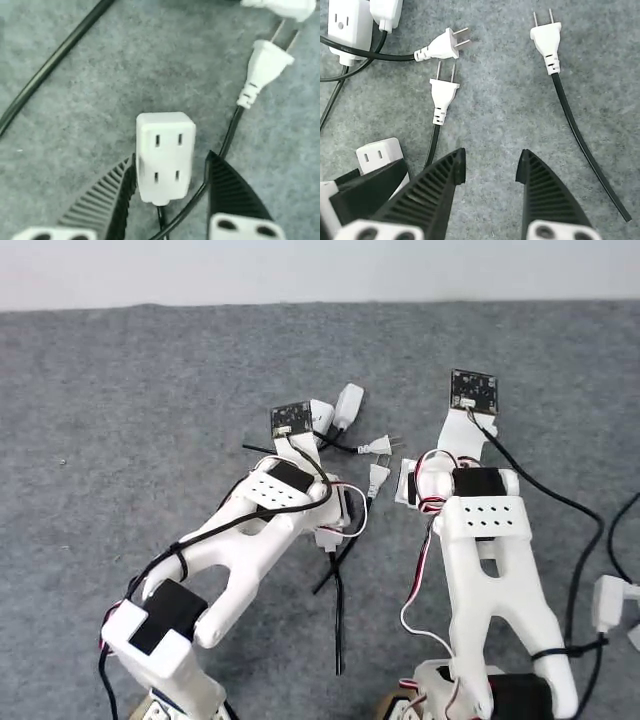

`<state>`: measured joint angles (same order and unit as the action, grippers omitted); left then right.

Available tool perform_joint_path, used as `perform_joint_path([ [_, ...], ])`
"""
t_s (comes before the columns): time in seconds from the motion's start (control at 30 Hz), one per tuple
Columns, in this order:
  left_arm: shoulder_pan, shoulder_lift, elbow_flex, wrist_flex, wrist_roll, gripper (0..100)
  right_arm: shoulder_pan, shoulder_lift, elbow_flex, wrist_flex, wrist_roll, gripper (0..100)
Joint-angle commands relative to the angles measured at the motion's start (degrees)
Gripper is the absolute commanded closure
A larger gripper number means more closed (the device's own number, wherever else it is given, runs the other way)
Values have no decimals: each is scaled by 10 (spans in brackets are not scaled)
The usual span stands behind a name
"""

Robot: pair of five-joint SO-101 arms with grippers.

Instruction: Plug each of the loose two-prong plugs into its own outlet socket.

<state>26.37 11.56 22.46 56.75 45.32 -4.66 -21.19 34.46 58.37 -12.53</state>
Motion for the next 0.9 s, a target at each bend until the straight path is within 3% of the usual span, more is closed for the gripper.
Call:
perform_joint_path([
  [0.0, 12, 33, -26, 4, 14, 772, 4, -23, -3, -6, 9, 824],
  [0.3, 9, 171, -194, 149, 11, 773, 3, -23, -3, -5, 10, 826],
  [0.4, 11, 177, -195, 144, 10, 814, 3, -23, -3, -5, 10, 826],
  [0.53, 8, 173, -193, 141, -15, 998, 3, -23, -3, -7, 10, 827],
  [0.77, 13, 141, -167, 222, -12, 988, -25, -23, 12, -9, 11, 827],
  [0.87, 13, 83, -113, 215, -13, 988, -44, -23, 17, -4, 11, 827],
])
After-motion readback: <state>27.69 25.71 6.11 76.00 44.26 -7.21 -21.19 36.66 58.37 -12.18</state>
